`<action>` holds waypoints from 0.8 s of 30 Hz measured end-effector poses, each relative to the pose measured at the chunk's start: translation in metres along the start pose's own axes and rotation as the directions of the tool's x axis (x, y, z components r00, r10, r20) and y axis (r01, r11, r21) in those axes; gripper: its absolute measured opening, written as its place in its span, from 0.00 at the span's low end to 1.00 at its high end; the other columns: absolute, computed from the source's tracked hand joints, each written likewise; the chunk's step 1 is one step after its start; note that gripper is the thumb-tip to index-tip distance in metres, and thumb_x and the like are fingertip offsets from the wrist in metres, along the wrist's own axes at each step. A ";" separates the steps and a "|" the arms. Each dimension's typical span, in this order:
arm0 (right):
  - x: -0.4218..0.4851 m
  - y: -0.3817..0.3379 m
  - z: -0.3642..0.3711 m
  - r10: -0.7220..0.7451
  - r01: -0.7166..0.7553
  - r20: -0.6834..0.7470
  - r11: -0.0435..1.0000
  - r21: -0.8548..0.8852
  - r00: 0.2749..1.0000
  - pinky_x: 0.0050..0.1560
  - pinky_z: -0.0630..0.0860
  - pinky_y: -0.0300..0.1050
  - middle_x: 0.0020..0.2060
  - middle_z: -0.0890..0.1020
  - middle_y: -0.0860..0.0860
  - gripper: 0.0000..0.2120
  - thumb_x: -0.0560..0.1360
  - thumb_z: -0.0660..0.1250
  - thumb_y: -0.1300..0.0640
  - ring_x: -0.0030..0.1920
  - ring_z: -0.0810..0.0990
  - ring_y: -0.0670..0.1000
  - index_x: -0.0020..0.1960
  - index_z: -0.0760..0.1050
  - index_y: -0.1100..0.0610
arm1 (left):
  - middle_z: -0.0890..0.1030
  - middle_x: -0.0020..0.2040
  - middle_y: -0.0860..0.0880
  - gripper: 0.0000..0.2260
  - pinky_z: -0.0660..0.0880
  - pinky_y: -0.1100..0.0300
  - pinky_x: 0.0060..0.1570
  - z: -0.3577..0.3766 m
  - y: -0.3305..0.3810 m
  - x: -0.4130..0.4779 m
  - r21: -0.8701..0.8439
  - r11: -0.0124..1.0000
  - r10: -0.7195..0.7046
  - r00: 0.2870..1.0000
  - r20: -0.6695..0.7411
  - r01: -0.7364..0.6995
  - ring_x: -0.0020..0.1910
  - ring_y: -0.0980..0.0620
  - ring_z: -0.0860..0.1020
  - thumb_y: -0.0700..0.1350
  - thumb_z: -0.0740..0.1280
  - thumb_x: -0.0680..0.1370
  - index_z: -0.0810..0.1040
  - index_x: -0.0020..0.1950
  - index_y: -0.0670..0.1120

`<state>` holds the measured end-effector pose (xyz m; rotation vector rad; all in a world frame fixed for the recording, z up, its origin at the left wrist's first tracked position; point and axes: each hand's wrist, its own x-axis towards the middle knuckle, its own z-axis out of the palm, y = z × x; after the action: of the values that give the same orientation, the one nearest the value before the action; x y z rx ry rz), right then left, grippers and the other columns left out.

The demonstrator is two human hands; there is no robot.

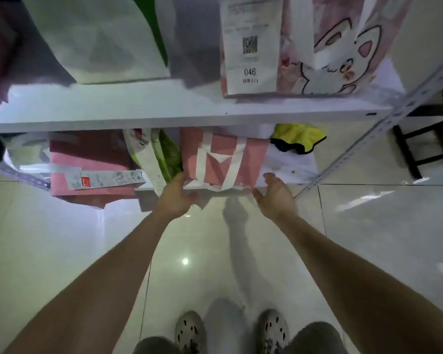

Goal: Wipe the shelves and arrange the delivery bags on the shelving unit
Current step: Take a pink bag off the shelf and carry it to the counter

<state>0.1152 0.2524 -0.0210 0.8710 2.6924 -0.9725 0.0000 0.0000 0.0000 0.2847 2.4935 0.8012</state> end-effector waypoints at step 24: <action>-0.171 -0.020 -0.032 -0.124 0.128 -0.030 0.966 0.227 0.992 0.41 0.82 0.55 0.41 0.82 0.49 0.10 0.82 0.60 0.61 0.39 0.82 0.53 0.51 0.76 0.48 | 0.84 0.66 0.37 0.33 0.74 0.34 0.73 -0.047 0.019 -0.166 -0.857 0.193 -0.448 0.820 0.356 0.478 0.67 0.33 0.82 0.69 0.55 0.85 0.79 0.71 0.42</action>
<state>0.2457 0.1796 0.0697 0.7541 2.7149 -1.3301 0.1175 -0.0640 0.1100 -0.8550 1.4764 1.7169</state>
